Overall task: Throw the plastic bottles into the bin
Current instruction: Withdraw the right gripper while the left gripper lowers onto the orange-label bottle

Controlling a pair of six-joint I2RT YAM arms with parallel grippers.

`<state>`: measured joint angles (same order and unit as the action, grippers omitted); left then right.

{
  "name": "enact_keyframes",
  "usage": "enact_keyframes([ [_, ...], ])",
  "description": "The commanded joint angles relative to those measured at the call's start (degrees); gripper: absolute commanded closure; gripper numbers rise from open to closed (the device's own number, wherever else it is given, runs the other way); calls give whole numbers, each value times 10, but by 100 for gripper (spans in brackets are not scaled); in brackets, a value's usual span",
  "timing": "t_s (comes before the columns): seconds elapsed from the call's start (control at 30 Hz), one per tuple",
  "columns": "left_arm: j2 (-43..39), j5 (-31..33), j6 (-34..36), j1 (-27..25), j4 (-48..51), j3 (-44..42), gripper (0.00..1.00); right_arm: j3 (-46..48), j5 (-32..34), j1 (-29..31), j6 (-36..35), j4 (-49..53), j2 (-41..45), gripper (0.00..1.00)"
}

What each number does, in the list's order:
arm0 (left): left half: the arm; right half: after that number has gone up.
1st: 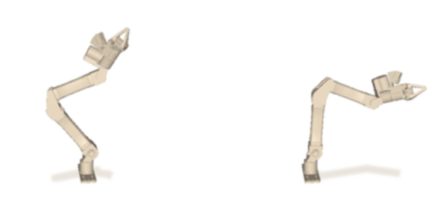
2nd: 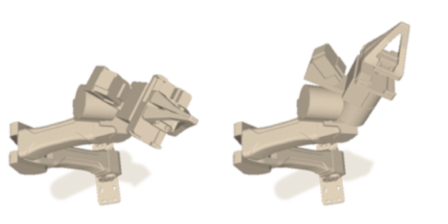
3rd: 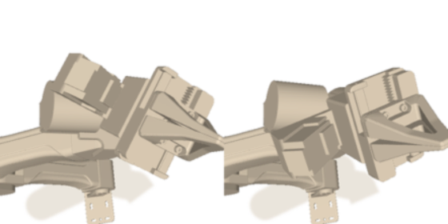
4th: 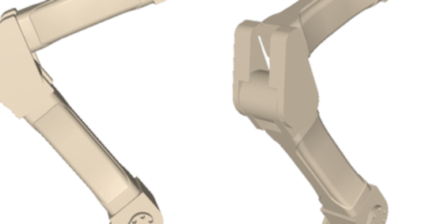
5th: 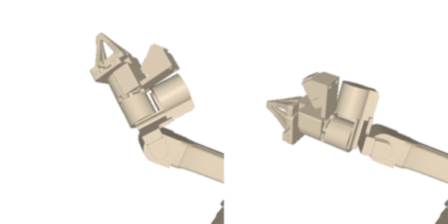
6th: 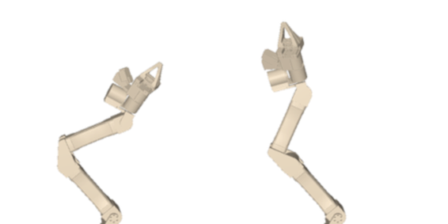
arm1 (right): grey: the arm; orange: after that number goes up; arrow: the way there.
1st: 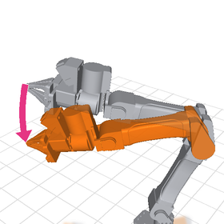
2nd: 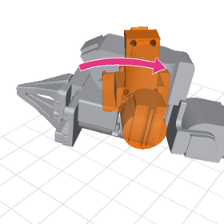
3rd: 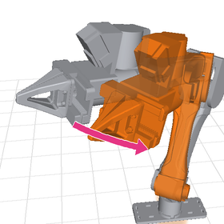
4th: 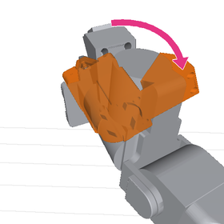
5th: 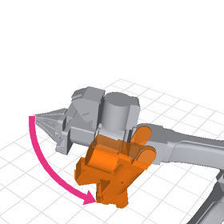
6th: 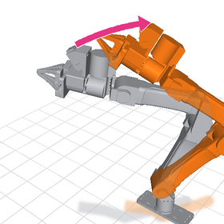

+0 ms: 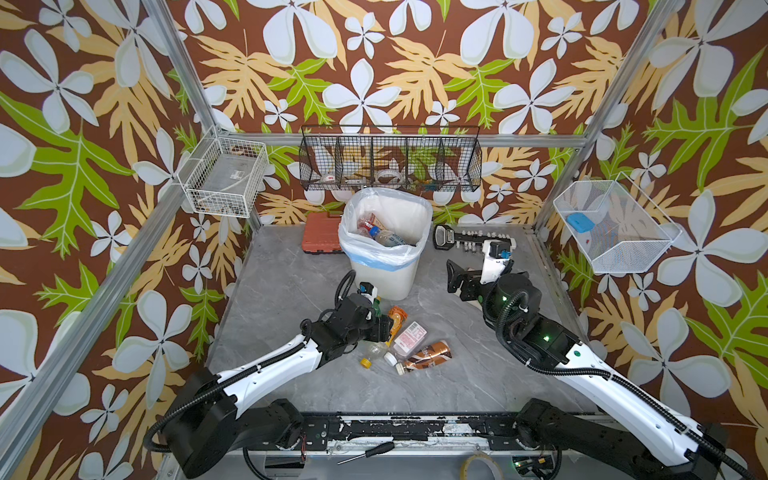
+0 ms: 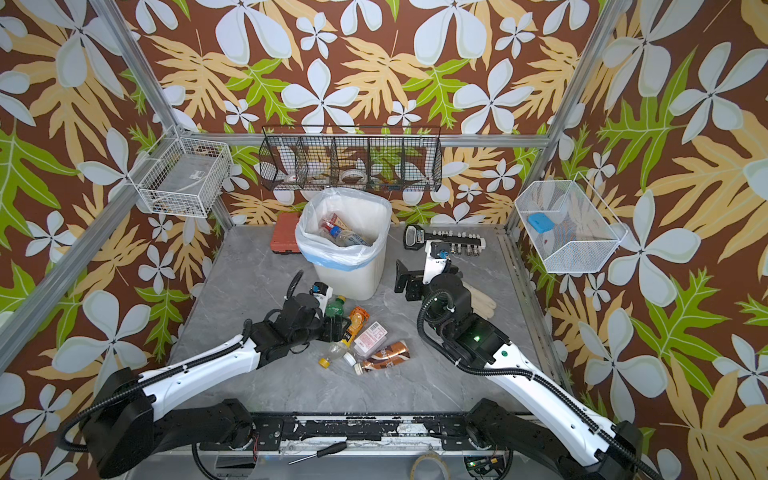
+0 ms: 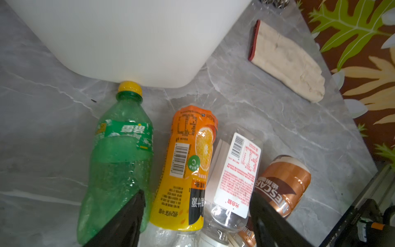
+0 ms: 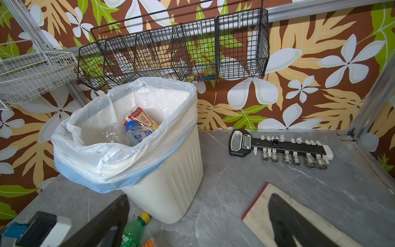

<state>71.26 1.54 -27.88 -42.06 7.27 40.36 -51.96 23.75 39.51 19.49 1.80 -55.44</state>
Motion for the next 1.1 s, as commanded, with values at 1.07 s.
enact_keyframes([
  [1.07,240,63,34,-34,62,122,24,7,28,0,-9,-13,20,0],
])
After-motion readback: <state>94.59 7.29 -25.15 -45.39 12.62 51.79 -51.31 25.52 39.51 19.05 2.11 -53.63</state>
